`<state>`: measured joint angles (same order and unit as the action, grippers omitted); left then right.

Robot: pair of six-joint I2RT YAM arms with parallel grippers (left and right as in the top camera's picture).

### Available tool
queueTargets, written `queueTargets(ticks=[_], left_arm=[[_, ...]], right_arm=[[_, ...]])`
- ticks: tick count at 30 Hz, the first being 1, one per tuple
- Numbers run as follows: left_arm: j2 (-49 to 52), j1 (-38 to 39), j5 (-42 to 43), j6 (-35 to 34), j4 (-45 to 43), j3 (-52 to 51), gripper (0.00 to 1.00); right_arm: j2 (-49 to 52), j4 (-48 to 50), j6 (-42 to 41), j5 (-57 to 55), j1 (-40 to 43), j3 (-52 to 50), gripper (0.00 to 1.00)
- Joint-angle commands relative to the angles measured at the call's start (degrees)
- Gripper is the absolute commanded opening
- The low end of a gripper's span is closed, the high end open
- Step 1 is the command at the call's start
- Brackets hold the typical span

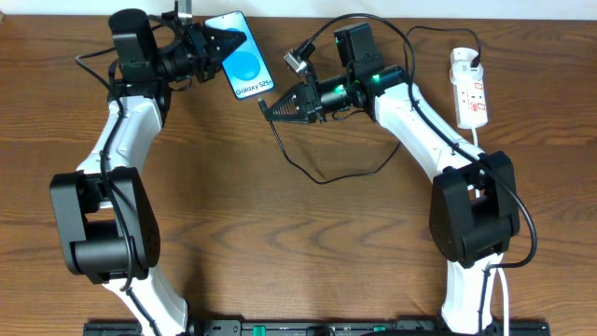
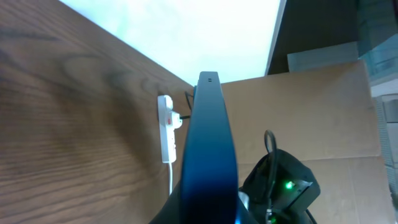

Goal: Plug charger to phone and switch on socket
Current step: 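Push the USB-C plug upward into the phone's port with the right gripper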

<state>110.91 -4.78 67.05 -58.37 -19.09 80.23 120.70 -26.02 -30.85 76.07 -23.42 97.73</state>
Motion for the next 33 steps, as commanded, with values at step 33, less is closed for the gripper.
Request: queueTargets(ticks=[33], left_arm=[[-1.1, -0.1, -2.4, -6.4, -1.6, 0.5, 0.08]], right_arm=[[0.0, 3.7, -3.7, 4.7, 1.3, 0.1, 0.01]])
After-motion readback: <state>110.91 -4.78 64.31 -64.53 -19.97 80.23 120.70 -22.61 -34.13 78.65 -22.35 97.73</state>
